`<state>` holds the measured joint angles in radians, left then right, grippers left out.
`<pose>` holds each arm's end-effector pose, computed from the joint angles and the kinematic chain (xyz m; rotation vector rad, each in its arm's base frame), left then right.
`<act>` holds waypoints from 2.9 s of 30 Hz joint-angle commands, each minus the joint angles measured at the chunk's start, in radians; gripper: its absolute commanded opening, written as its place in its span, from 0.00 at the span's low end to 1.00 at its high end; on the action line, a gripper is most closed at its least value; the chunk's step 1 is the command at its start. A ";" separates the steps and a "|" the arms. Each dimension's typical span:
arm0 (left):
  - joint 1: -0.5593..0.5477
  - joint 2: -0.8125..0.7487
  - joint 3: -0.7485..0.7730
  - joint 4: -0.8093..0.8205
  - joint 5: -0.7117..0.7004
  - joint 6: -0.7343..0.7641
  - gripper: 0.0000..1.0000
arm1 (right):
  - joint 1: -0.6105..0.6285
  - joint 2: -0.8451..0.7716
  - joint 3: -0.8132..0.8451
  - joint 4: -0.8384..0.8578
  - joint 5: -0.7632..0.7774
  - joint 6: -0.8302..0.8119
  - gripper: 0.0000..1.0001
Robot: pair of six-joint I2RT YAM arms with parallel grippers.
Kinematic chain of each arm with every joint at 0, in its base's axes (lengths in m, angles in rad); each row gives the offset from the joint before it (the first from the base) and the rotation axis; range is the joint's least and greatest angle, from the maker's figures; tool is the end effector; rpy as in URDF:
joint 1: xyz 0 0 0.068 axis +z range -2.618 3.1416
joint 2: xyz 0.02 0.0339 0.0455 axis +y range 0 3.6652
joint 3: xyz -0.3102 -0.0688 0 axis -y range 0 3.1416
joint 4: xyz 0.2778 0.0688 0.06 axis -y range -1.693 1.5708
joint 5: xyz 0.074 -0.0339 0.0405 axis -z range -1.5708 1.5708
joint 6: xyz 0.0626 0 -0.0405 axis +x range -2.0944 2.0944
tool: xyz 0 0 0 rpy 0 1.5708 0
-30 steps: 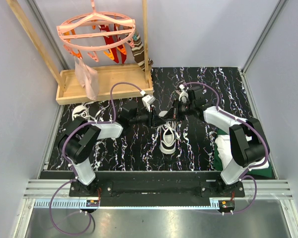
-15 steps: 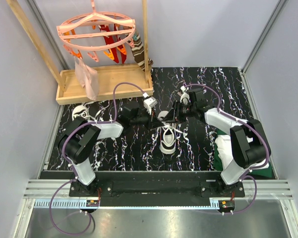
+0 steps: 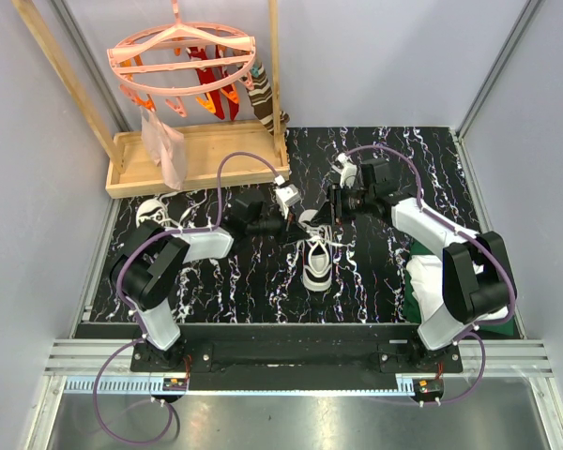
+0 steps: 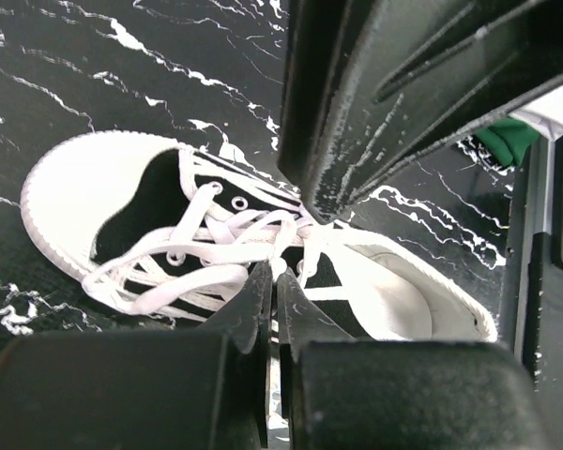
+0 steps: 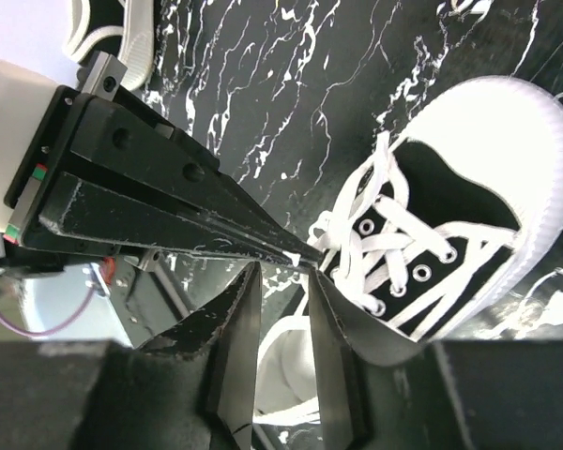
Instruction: Tie the shoes
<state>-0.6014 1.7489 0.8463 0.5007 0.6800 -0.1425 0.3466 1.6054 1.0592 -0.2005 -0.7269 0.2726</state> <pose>0.3134 -0.2628 0.1899 0.9127 1.8453 -1.1425 0.3507 0.1709 0.2484 -0.4719 2.3072 1.1509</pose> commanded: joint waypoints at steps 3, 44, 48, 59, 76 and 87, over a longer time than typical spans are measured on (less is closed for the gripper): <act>-0.003 -0.052 0.092 -0.079 0.061 0.160 0.01 | -0.004 0.018 0.071 -0.091 0.041 -0.139 0.29; 0.011 0.000 0.163 -0.168 0.171 0.213 0.02 | -0.083 0.200 0.142 -0.379 -0.112 -0.411 0.51; 0.011 0.011 0.181 -0.195 0.171 0.221 0.02 | -0.089 0.183 0.131 -0.415 -0.149 -0.431 0.29; 0.011 0.024 0.209 -0.293 0.136 0.282 0.02 | -0.089 0.140 0.150 -0.542 -0.338 -0.480 0.08; 0.009 0.027 0.215 -0.309 0.144 0.328 0.04 | -0.064 0.129 0.214 -0.309 -0.180 -0.220 0.39; 0.009 0.031 0.217 -0.300 0.145 0.328 0.04 | 0.003 0.157 0.225 -0.287 -0.169 -0.187 0.38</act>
<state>-0.5945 1.7714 1.0214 0.1574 0.8150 0.1658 0.3298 1.7737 1.2457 -0.5274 -0.9012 0.0620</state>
